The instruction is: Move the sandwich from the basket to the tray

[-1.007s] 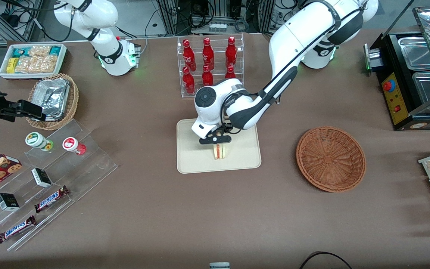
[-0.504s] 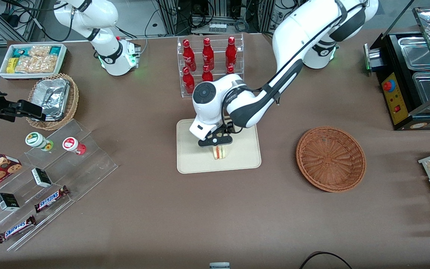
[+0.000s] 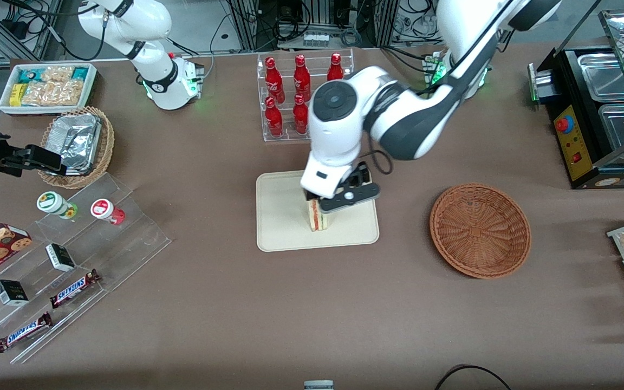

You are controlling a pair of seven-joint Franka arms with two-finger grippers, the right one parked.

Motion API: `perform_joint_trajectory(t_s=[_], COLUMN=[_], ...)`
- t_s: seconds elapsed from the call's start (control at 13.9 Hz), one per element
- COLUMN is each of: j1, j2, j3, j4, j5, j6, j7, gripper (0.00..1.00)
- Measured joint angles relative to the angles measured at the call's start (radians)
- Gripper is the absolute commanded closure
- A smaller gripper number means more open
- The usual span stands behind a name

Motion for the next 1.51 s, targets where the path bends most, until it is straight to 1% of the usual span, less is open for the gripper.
perform_joint_trajectory(t_s=[0.07,0.14,0.43,0.58,0.72,0.86,1.08,1.29,1.37,1.51], j1=[0.021,0.047,0.184,0.263,0.332,0.380,0.416,0.462,0.472,0.463], j2=[-0.025,-0.049,-0.154,-0.206,-0.247,-0.282,-0.337,-0.392,-0.407,-0.436], j3=[0.000,0.000,0.002,0.003,0.003,0.003,0.003,0.005,0.016,0.084], j4=[0.000,0.000,0.002,0.002,0.001,-0.013,-0.057,-0.085,-0.090,-0.098], j5=[-0.011,-0.040,-0.162,-0.199,-0.216,-0.221,-0.223,-0.247,-0.250,-0.269], j6=[-0.032,-0.058,-0.187,-0.258,-0.322,-0.342,-0.344,-0.374,-0.387,-0.406], j7=[0.014,0.046,0.249,0.361,0.466,0.523,0.572,0.654,0.687,0.773], gripper=[0.00,0.00,0.00,0.00,0.00,0.00,0.00,0.00,0.00,0.00])
